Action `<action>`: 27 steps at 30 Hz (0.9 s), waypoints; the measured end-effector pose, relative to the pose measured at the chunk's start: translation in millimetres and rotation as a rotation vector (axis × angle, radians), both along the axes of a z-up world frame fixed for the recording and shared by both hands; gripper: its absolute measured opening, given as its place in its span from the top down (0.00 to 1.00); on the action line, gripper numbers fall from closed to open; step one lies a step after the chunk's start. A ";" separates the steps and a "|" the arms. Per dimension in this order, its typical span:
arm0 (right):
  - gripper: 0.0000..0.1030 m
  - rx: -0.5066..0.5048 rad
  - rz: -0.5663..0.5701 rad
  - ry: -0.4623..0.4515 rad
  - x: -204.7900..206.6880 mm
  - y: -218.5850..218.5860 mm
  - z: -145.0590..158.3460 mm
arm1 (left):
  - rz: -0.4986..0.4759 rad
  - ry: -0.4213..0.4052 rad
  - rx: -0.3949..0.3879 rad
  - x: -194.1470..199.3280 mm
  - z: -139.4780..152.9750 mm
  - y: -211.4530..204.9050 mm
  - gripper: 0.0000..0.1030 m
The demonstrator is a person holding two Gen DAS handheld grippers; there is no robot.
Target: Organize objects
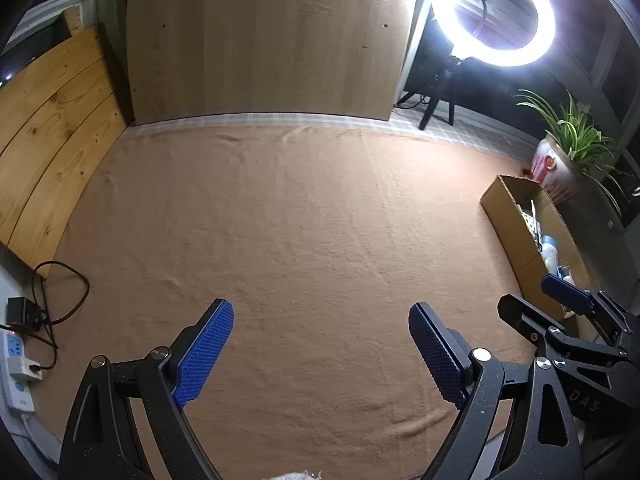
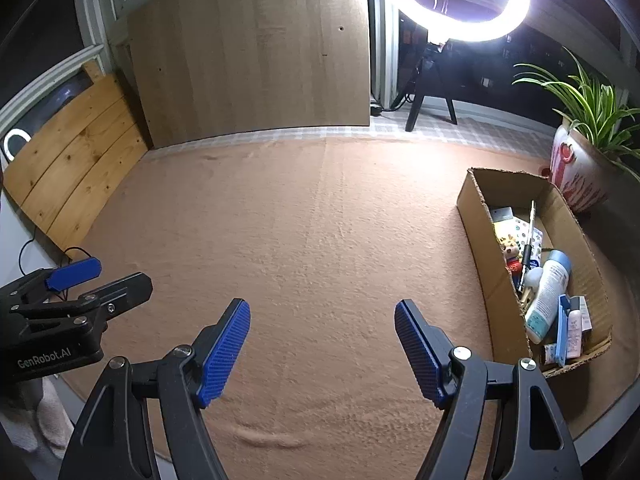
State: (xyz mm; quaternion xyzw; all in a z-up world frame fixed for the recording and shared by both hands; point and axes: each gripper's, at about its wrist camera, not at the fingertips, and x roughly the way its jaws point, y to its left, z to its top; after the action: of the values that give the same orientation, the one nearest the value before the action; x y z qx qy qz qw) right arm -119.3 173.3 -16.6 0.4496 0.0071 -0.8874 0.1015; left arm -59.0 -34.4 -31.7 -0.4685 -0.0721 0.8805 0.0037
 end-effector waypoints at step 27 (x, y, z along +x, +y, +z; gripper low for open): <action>0.31 0.064 -0.051 0.024 -7.0 -2.2 -0.8 | 0.009 -0.028 -0.022 -12.6 -8.3 -6.2 0.11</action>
State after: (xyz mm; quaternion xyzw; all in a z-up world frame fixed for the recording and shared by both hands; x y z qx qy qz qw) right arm -126.3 171.1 -17.5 0.4418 0.0253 -0.8945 0.0642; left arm -71.6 -40.6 -40.0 -0.4803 -0.0647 0.8747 -0.0066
